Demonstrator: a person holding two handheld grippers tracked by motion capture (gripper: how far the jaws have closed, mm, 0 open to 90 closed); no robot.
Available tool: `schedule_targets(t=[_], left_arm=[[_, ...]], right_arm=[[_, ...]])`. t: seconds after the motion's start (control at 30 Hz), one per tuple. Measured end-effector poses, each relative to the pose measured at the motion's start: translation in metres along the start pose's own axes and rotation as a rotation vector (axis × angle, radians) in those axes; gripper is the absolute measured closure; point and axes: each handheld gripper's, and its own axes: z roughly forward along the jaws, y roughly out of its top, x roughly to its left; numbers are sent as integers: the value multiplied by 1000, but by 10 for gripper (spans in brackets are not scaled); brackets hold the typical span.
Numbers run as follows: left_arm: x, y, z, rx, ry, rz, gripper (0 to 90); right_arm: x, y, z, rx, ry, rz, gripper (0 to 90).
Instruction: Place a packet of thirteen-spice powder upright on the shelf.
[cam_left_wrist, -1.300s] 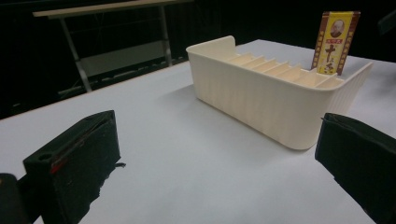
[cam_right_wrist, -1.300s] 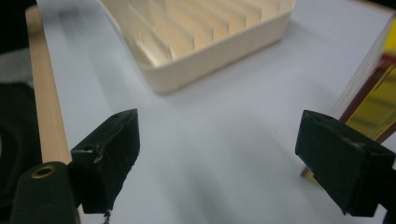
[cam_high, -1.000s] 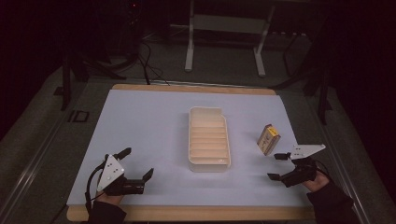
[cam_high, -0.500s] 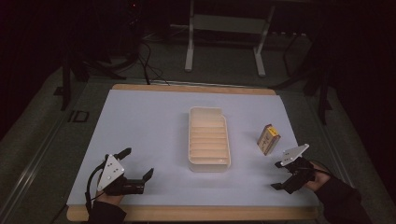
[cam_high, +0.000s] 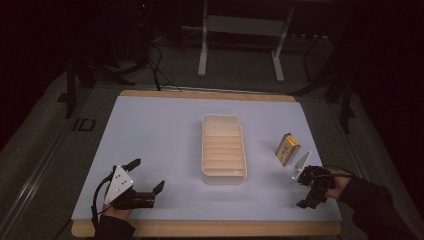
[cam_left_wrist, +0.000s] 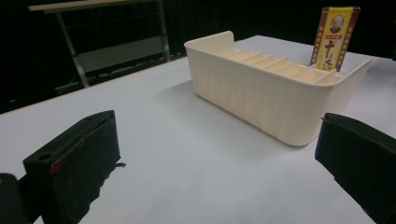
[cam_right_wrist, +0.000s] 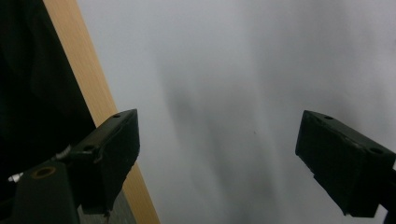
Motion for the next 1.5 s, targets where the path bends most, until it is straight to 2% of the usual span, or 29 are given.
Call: schedule_targets(t=[0.2,0.3,0.4,0.5,0.57,0.67,0.7,0.77,0.9,1.0,1.13,1.33,1.47,1.5], left_arm=[[0,0,0,1,-2,-1,0],[0,0,0,2,-3,-1,0],[0,0,0,2,-4,-2,0],[0,0,0,3,-5,-1,0],[0,0,0,3,-5,-1,0],[0,0,0,4,-6,-3,0],[0,0,1,4,-6,-2,0],[0,0,0,2,-6,-1,0],[0,0,0,3,-6,-1,0],[0,0,1,3,-7,-2,0],[0,0,1,4,-8,-2,0],[0,0,1,5,-8,-3,0],[0,0,1,6,-8,-4,0],[0,0,1,6,-9,-4,0]], right_arm=[[1,8,-6,24,5,-7,141],[4,15,-9,57,5,-27,143],[4,22,-9,96,36,-22,138],[4,29,-10,120,46,-32,138],[4,31,-11,117,41,-46,139],[4,36,-15,96,59,-57,148],[4,40,-18,72,66,-66,148],[4,42,-20,49,78,-65,147],[4,46,-23,36,70,-63,148],[2,51,-28,-6,55,-22,164],[1,57,-35,-43,72,9,162],[0,64,-43,-58,28,-13,125],[-1,67,-47,-60,43,-18,126],[-1,69,-49,-52,41,-39,127]])
